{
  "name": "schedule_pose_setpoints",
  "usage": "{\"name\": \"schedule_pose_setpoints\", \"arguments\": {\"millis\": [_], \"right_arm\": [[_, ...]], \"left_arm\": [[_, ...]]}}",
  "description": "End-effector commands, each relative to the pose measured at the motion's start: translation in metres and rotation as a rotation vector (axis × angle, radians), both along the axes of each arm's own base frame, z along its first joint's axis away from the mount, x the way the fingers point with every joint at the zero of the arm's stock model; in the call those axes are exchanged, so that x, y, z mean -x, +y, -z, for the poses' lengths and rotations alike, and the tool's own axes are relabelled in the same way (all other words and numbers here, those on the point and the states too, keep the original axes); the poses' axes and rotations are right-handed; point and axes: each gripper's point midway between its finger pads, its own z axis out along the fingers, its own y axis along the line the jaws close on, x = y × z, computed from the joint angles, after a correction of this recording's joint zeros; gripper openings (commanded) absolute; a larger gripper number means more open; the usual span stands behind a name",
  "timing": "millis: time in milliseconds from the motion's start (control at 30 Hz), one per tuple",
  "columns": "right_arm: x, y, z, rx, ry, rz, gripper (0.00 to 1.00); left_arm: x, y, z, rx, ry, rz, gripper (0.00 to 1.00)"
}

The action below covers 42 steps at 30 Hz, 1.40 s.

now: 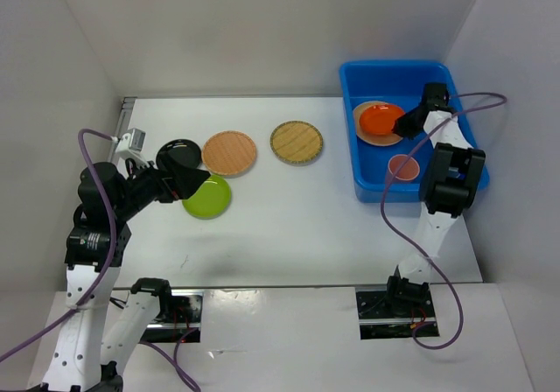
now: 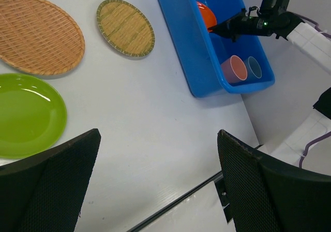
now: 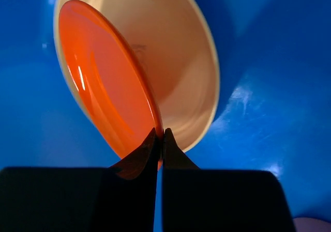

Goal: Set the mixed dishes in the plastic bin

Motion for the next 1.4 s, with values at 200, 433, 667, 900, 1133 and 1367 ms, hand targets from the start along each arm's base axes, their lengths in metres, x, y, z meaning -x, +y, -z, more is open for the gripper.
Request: {"name": "schedule_pose_setpoints", "arguments": {"millis": [200,433,667,900,1133,1367], "right_arm": [[-0.02,-0.009,-0.023,0.033,-0.051,-0.021,0.41],[-0.019,-0.002,-0.098,0.135,-0.144,-0.062,0.65],[0.0,0.099,-0.265,0.254,-0.438,-0.234,0.75],[0.058,0.287,-0.278,0.045,-0.511,-0.626,0.75],[0.13,0.409,-0.19,-0.152,-0.419,-1.004,0.69],[0.162,0.469,-0.12,-0.345,-0.337,-1.102,0.68]], "left_arm": [[-0.002,0.003,-0.017,-0.019,-0.056,-0.006,1.0],[0.001,0.003,-0.021,-0.026,-0.071,-0.004,1.0],[0.001,0.01,-0.024,-0.036,-0.091,-0.051,1.0],[0.01,0.02,-0.047,-0.045,-0.158,-0.117,1.0],[0.018,0.034,-0.061,-0.065,-0.201,-0.2,1.0],[0.021,0.027,-0.06,-0.046,-0.207,-0.158,1.0]]}}
